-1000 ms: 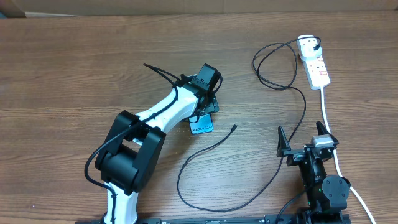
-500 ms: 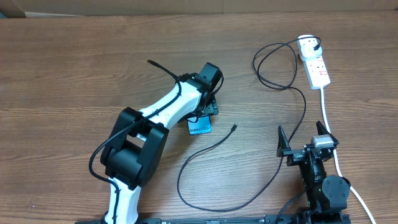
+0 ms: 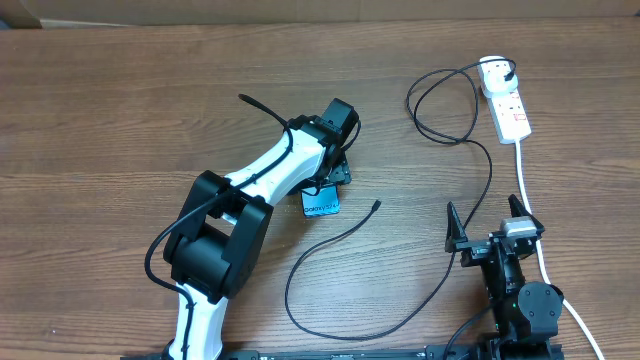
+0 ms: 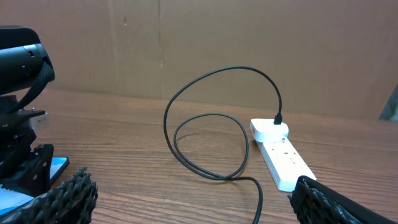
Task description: Plug charger to phone and switch on socket
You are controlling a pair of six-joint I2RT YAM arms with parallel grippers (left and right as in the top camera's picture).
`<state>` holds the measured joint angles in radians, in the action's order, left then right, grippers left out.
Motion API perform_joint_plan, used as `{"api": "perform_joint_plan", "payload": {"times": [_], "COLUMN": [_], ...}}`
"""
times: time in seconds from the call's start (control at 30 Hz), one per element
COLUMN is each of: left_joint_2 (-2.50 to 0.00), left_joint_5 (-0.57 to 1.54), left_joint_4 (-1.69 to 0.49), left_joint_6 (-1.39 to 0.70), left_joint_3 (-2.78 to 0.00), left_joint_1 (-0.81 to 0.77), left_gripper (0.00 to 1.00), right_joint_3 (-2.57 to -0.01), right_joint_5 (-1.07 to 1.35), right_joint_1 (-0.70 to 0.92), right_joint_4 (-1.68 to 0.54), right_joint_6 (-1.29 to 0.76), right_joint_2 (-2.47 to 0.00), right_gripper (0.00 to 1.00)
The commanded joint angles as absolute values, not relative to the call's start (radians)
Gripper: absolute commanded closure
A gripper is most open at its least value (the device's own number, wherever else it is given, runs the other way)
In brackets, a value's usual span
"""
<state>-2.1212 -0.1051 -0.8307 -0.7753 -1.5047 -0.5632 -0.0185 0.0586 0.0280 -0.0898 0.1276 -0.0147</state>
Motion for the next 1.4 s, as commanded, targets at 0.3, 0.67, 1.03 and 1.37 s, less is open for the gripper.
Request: {"api": "perform_joint_plan", "payload": {"times": [0.3, 0.67, 1.03, 1.37], "left_joint_2": [-2.138, -2.138, -2.137, -2.132], "left_joint_5": [-0.104, -0.104, -0.104, -0.100], "left_joint_4": [-0.837, -0.834, -0.868, -0.972], "left_joint_6": [-0.767, -0.766, -0.766, -0.767], "left_joint_3": [-1.510, -1.510, -1.554, -1.659], "left_joint_1": [-0.563, -0.563, -0.562, -0.561], "left_gripper": [0.23, 0.22, 0.28, 0.29], "right_joint_3": [-0.009, -0.009, -0.009, -0.009], "right_joint_5": [0.046, 0.046, 0.046, 0.046], "right_joint_1": [0.033, 0.033, 0.033, 0.033], "right_joint_4": [-0.082, -0.082, -0.082, -0.082], "right_joint_6": [0.129, 0.129, 0.129, 0.129], "right_joint_2": [-0.003, -0.003, -0.003, -0.003], "right_gripper": [0.00, 0.00, 0.00, 0.00]}}
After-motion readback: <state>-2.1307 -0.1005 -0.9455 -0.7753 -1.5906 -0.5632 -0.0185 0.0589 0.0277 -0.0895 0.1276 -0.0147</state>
